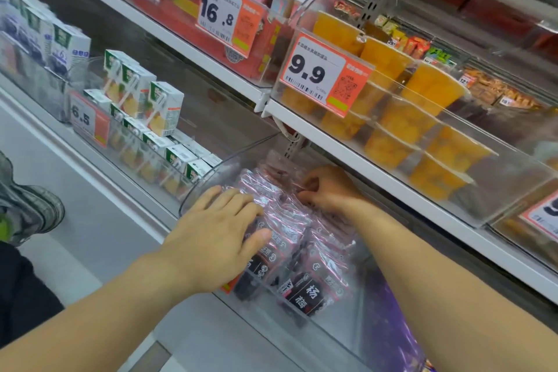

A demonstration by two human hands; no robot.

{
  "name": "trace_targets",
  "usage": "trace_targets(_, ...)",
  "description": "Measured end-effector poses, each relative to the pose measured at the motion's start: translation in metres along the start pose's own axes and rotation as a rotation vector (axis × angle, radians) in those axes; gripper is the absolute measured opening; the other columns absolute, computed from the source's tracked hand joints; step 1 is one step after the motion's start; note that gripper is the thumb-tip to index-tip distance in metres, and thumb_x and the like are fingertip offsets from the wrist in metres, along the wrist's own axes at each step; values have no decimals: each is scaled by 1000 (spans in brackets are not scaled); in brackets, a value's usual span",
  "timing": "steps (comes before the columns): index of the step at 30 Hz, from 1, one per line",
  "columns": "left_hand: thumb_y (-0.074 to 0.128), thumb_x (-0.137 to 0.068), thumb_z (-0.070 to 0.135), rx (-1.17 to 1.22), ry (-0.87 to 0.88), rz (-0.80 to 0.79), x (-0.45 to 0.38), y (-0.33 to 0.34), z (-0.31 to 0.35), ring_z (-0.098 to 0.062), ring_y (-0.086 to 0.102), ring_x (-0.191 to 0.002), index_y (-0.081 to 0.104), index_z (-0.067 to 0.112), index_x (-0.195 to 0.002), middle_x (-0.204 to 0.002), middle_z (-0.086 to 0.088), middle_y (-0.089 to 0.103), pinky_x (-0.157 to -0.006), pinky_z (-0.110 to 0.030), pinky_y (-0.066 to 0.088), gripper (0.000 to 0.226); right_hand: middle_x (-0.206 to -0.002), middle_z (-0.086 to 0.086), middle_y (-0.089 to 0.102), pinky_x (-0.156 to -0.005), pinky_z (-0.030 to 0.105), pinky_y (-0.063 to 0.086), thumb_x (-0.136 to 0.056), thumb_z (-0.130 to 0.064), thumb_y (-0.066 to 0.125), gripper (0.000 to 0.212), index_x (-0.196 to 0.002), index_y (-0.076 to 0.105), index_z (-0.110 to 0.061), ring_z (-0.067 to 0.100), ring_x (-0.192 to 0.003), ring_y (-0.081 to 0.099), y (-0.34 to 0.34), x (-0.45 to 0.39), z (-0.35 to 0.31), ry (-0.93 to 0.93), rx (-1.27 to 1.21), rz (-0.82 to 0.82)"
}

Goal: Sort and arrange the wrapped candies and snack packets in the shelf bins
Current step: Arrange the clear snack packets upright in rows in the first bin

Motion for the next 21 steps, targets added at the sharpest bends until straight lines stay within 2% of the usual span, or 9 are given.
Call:
trace_targets(3,10,-98,64,0,-3,6,1,-1,0,-15,46,-129,55,31,-125,-130,12,55,-119,-41,16,62,-77,-8,69,-58,20,42,-83,-27,80,9,-81,76,-19,6,-71,61,1,0,0,-3,16,-8)
trace_targets(7,9,-99,64,-8,3,4,1,1,0,-15,45,-130,54,32,-126,-131,13,54,-119,-41,16,61,-76,-17,63,-68,19,41,-84,-27,78,6,-79,75,-26,1,-73,57,11,2,11,64,-69,74)
trace_targets(11,3,-97,65,-17,2,-18,0,1,0,-12,40,-133,49,34,-130,-134,15,48,-119,-38,10,65,-79,-9,71,-61,20,41,-82,-30,80,12,-77,75,-21,7,-73,63,6,-3,10,52,28,-64)
trace_targets(17,2,-96,65,-7,-8,-10,0,-1,0,-13,40,-134,49,34,-131,-135,15,49,-118,-37,6,67,-88,-5,69,-71,21,42,-84,-29,78,14,-94,75,-20,8,-78,61,12,6,19,-8,-44,7)
trace_targets(21,0,-95,66,-20,-5,-17,0,-1,0,-11,37,-134,47,36,-130,-135,17,47,-119,-36,6,66,-100,-10,65,-82,23,46,-89,-31,73,26,-113,67,-26,9,-93,62,6,13,24,2,-185,58)
Point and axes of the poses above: each hand's wrist, its own x-axis away from the middle knuckle, its own y-axis out of the palm, z = x × y, the point moved 2 cm from there along -x, towards the middle knuckle
